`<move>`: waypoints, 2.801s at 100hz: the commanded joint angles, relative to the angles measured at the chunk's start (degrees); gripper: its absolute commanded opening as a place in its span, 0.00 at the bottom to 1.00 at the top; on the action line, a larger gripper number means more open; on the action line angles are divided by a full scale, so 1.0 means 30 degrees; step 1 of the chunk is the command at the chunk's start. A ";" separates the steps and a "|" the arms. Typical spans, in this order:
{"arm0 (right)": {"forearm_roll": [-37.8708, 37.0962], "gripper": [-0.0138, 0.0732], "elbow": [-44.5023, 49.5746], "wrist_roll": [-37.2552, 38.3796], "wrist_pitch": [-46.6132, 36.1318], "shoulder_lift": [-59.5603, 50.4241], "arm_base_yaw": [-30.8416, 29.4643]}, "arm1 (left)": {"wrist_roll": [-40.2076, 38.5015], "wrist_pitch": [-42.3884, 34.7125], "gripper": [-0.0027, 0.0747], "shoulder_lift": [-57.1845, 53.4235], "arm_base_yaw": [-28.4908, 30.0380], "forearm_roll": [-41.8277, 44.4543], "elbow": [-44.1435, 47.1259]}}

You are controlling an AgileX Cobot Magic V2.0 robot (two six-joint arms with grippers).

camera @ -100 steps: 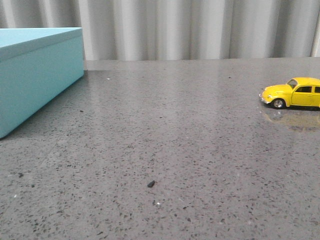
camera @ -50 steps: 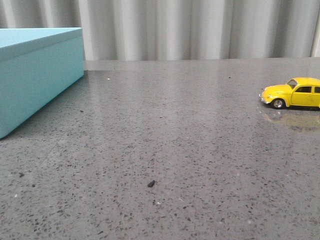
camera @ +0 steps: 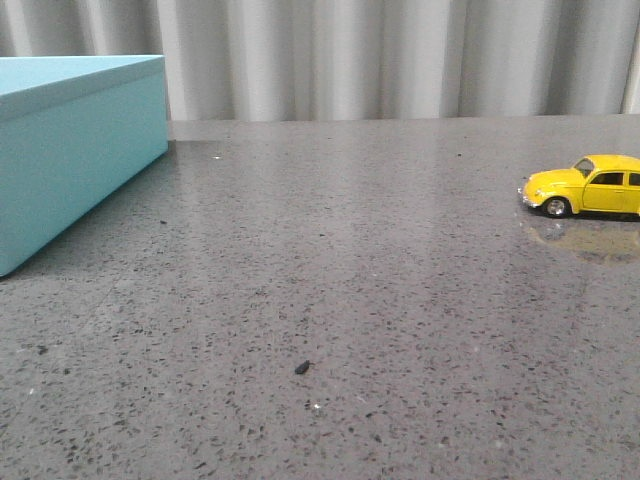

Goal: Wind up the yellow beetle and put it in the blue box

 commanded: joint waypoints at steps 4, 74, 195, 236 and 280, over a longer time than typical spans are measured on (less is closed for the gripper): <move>0.0100 0.09 -0.2706 -0.0107 0.1519 0.1902 0.0347 | -0.0129 -0.1512 0.01 0.0304 0.0043 -0.0164 -0.0737; 0.1302 0.09 -1.0656 -0.0107 0.9985 1.1395 0.0924 | -0.0129 -0.1580 0.01 0.0304 0.0043 -0.0164 -0.0737; 0.1155 0.09 -1.1218 0.0179 1.1159 1.4103 0.0924 | -0.0129 -0.1546 0.01 0.0304 0.0043 -0.0164 -0.0737; -0.1606 0.09 -1.1218 0.1560 1.2069 1.4103 0.0877 | -0.0129 -0.1546 0.01 0.0304 0.0043 -0.0164 -0.0737; -0.3787 0.09 -1.1218 0.2685 1.2994 1.4103 0.0877 | -0.0129 -0.1546 0.01 0.0304 0.0043 -0.0164 -0.0737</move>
